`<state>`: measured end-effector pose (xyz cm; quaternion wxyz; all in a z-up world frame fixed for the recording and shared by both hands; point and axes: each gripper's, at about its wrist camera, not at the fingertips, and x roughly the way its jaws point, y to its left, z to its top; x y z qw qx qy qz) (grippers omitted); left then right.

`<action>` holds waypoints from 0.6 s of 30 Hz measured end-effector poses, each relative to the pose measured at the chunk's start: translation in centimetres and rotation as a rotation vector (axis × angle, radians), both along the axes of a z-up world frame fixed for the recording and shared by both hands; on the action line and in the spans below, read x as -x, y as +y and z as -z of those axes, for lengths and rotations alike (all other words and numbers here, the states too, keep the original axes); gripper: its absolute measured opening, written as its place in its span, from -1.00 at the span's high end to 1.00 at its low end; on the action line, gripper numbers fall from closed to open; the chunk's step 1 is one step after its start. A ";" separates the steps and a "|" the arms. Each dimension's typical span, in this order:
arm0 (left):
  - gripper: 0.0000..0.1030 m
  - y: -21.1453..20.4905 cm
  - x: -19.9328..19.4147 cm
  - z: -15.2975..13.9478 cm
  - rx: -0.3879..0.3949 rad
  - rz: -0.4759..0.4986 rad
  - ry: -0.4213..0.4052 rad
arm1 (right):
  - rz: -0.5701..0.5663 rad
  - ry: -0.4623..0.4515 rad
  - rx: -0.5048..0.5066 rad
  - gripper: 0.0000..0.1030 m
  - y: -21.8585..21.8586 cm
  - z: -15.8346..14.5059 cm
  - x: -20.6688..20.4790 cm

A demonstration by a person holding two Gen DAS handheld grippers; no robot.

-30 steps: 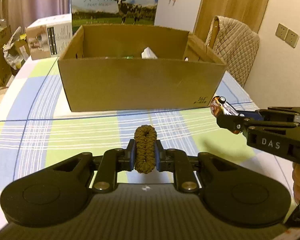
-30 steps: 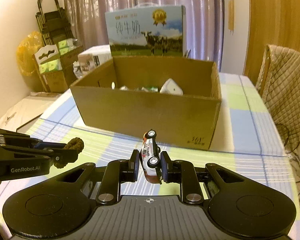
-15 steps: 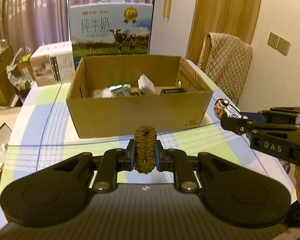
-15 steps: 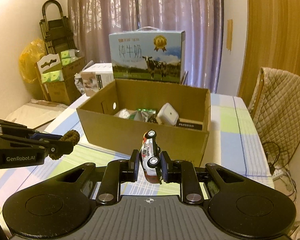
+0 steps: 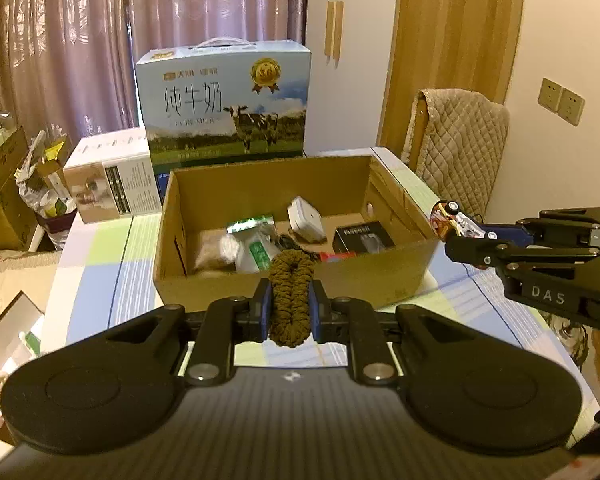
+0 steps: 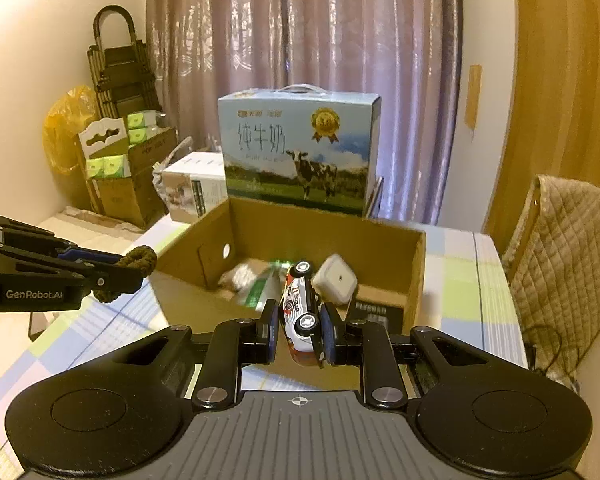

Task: Organize objects
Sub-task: 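Carry ring with left tool while right tool carries toy car to box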

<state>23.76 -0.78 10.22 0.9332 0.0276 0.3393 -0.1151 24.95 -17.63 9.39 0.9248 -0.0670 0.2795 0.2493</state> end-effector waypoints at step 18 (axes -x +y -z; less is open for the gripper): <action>0.71 1.3 -10.1 0.4 -0.024 -0.028 0.038 | 0.021 0.075 -0.024 0.63 1.1 1.0 -8.6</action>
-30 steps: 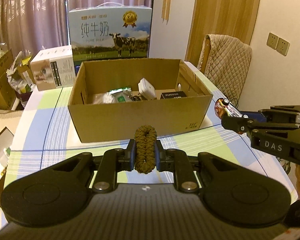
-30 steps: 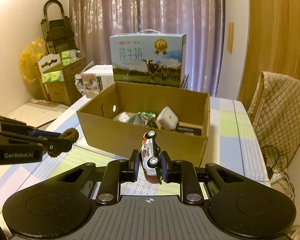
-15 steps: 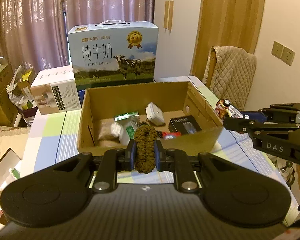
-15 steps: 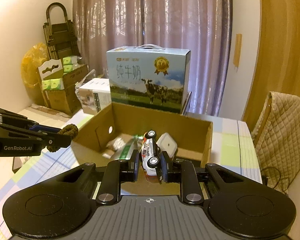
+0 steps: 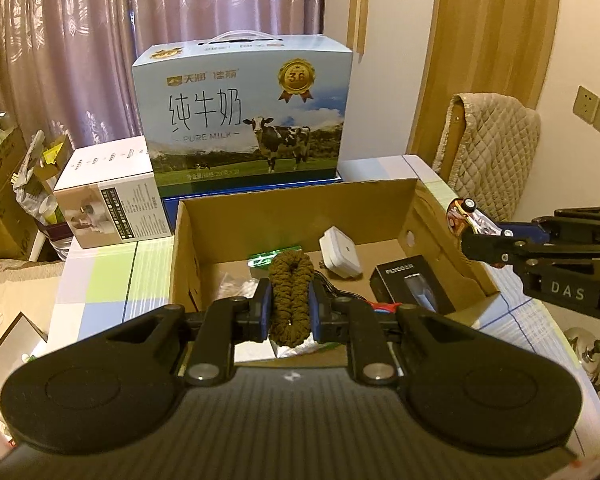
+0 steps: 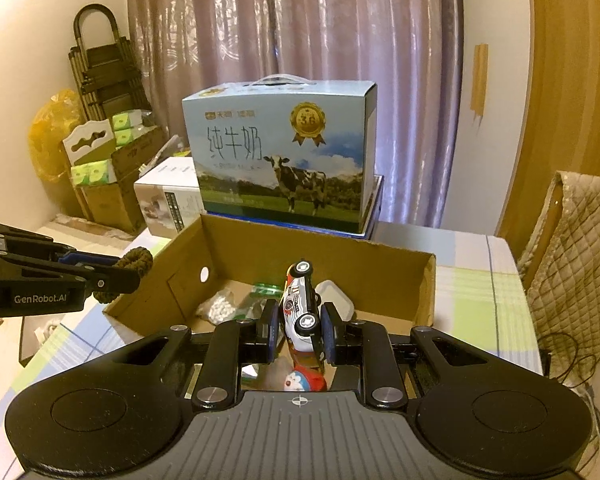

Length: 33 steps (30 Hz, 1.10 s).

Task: Organize objects
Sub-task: 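Carry ring with left tool while right tool carries toy car to box, then open left tool to drop ring while right tool releases toy car in box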

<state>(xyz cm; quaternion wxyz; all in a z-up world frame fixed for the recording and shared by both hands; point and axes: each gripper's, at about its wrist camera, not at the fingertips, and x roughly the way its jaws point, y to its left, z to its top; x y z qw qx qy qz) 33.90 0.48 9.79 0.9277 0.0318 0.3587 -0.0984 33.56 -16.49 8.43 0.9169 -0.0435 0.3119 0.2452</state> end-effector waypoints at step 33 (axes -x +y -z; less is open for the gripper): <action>0.34 1.5 -4.2 4.3 0.016 -0.044 0.028 | 0.024 0.091 -0.029 0.63 0.7 2.9 -3.3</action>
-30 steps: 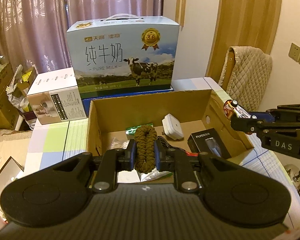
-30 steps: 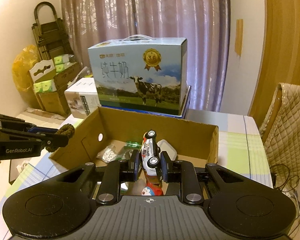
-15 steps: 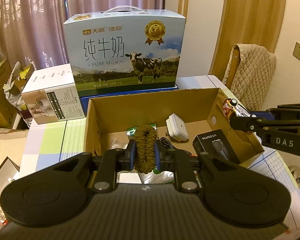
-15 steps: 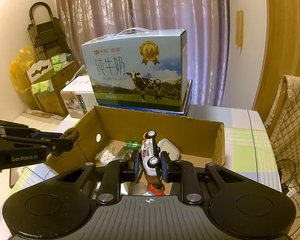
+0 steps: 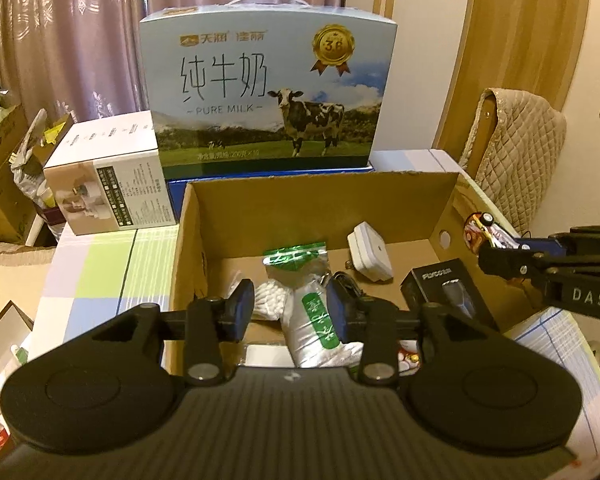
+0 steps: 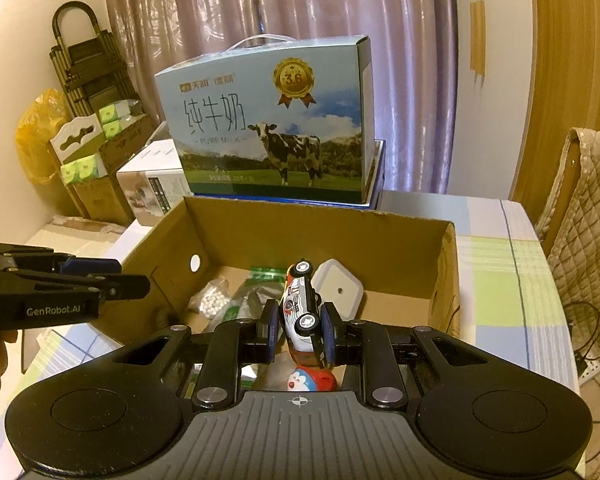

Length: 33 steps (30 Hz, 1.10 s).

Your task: Organize objects

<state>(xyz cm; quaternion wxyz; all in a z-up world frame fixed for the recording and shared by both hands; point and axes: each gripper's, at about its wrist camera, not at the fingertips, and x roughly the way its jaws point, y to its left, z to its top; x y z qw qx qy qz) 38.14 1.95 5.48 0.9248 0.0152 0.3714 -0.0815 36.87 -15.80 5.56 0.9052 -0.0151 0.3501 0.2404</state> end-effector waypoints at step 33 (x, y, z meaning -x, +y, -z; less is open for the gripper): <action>-0.98 2.5 9.1 -2.0 0.000 -0.079 -0.057 | 0.079 0.073 -0.089 -0.15 -2.1 -1.9 6.6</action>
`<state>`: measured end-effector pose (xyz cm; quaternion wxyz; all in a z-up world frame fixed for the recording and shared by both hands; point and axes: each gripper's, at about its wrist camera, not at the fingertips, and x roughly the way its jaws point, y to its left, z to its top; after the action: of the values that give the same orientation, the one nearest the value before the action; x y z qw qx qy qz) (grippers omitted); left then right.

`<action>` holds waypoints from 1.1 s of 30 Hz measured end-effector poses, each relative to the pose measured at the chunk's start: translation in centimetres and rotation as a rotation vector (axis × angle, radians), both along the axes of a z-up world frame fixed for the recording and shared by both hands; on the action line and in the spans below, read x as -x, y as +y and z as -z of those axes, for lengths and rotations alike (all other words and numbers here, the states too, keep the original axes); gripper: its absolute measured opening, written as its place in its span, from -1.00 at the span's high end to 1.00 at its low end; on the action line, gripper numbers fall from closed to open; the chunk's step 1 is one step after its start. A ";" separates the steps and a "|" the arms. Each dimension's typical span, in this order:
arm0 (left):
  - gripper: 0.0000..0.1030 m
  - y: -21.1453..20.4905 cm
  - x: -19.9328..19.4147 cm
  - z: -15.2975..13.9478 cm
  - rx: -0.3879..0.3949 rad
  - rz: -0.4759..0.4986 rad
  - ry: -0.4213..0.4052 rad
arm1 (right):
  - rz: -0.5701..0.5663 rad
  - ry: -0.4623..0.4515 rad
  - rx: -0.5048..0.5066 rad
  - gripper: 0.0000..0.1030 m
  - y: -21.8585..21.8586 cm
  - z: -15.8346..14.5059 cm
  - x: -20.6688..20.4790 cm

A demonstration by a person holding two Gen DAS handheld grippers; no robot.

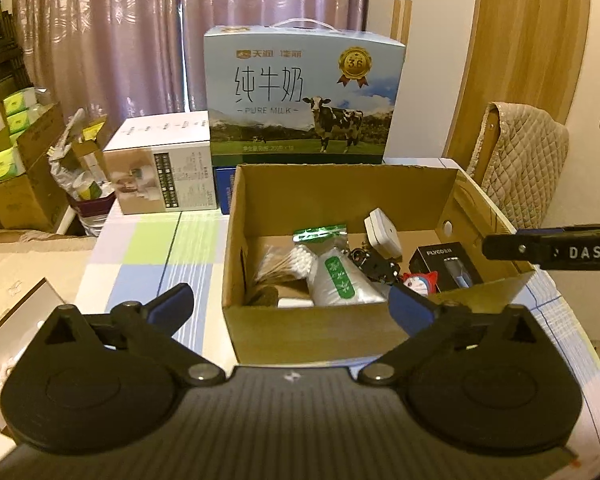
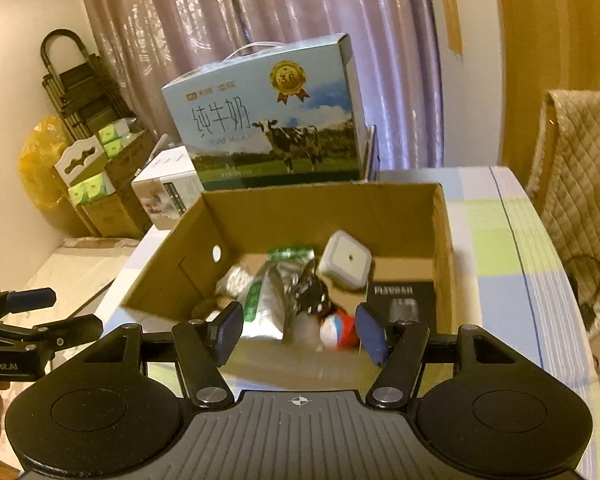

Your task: Organize objects

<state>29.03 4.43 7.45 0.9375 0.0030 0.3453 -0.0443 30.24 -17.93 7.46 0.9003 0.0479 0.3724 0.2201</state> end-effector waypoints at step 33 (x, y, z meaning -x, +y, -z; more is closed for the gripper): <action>-0.98 -3.3 25.0 -5.3 0.038 -0.096 0.016 | 0.043 0.013 0.039 -0.15 -5.2 -4.5 25.9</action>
<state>4.05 1.15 12.79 0.9355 -0.0319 0.3518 -0.0061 4.32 -23.14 11.99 0.9031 0.0399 0.3814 0.1932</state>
